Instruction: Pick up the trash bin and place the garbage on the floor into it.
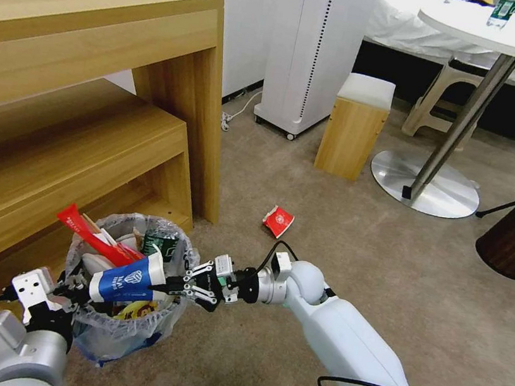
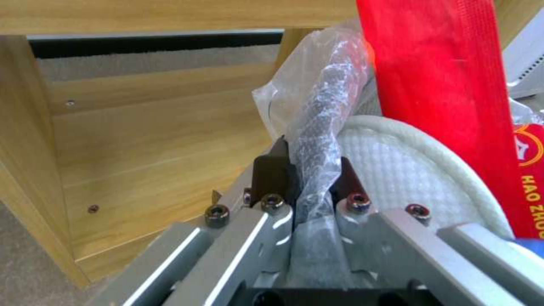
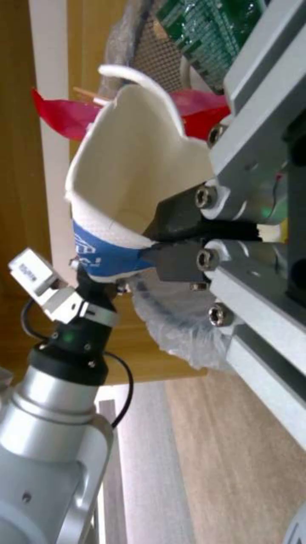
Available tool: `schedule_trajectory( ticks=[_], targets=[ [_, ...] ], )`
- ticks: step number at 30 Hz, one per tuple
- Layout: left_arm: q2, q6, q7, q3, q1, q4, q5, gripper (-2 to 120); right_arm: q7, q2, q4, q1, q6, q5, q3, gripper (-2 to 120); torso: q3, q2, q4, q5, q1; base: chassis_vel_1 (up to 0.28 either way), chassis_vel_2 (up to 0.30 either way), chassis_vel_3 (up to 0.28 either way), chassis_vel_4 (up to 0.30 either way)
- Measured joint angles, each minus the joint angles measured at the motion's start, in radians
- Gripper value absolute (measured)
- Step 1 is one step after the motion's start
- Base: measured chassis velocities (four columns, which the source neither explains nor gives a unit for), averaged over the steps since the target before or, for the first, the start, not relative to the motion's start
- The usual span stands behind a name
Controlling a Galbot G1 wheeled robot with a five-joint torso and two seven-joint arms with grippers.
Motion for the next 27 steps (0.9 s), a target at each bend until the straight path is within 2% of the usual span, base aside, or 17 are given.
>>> schedule_trajectory(
  ticks=[2,3,6,7,9,11,12,13,15,16,19,20,22,27],
  targets=[
    [0.002,0.001,0.002,0.001,0.001,0.000,-0.005,3,0.006,0.007,0.000,0.000,0.002,-0.005,-0.008,8,0.000,0.000,0.0000,0.0002,0.000,0.000,0.000,0.000,0.000],
    [0.002,0.001,0.002,0.001,0.001,0.000,-0.005,3,0.006,0.007,0.000,0.000,0.002,-0.005,-0.008,8,0.000,0.000,0.0000,0.0002,0.000,0.000,0.000,0.000,0.000],
    [0.003,0.001,0.002,-0.001,0.002,-0.001,-0.007,3,0.023,0.003,0.008,0.000,0.002,-0.009,-0.010,25,0.000,0.000,0.0000,0.0001,0.000,0.000,0.000,0.000,0.000],
    [0.003,0.001,0.002,-0.001,0.002,-0.001,-0.007,3,0.023,0.003,0.008,0.000,0.002,-0.009,-0.010,25,0.000,0.000,0.0000,0.0001,0.000,0.000,0.000,0.000,0.000],
    [0.003,0.001,0.002,-0.002,0.004,-0.001,-0.007,3,0.037,-0.007,0.020,0.000,0.002,-0.014,-0.009,33,0.000,0.000,0.0000,-0.0002,0.000,0.000,0.000,0.000,0.000],
    [0.003,0.001,0.002,-0.002,0.004,-0.001,-0.007,3,0.038,-0.008,0.021,0.000,0.002,-0.014,-0.009,33,0.000,0.000,0.0000,-0.0002,0.000,0.000,0.000,0.000,0.000],
    [0.003,0.001,0.002,-0.002,0.004,-0.001,-0.007,3,0.040,-0.011,0.026,0.000,0.002,-0.014,-0.007,38,0.000,0.000,0.0000,-0.0001,0.000,0.000,0.000,0.000,0.000],
    [0.003,0.001,0.002,-0.002,0.004,-0.001,-0.007,3,0.044,-0.025,0.042,-0.002,0.003,-0.014,0.003,48,0.000,0.000,0.0000,0.0000,0.000,0.000,0.000,0.000,0.000],
    [0.004,0.002,0.001,-0.003,0.004,-0.001,-0.007,3,0.031,-0.052,0.078,-0.008,0.003,-0.012,0.024,59,0.000,0.000,0.0000,0.0001,0.000,0.000,0.000,0.000,0.000],
    [0.004,0.002,0.001,-0.003,0.004,-0.001,-0.007,3,0.031,-0.052,0.078,-0.008,0.003,-0.012,0.024,59,0.000,0.000,0.0000,0.0001,0.000,0.000,0.000,0.000,0.000],
    [0.007,0.003,0.001,-0.010,0.004,-0.001,-0.010,3,-0.009,-0.133,0.147,-0.027,0.004,-0.008,0.065,72,0.000,0.000,-0.0001,0.0000,0.000,0.000,0.000,0.000,0.000],
    [0.007,0.003,0.001,-0.010,0.004,-0.001,-0.010,3,-0.009,-0.133,0.147,-0.027,0.004,-0.008,0.065,72,0.000,0.000,-0.0001,0.0000,0.000,0.000,0.000,0.000,0.000],
    [0.007,0.004,0.001,-0.009,0.000,-0.001,-0.012,3,-0.003,-0.176,0.163,-0.041,0.007,-0.026,0.087,82,0.000,0.000,-0.0002,0.0001,0.000,0.000,0.000,0.000,0.000],
    [0.007,0.004,0.000,-0.003,-0.001,-0.001,-0.013,3,0.023,-0.211,0.175,-0.083,0.031,-0.025,0.136,99,0.000,0.000,0.0001,0.0002,0.000,0.000,0.000,0.000,0.000]
  ],
)
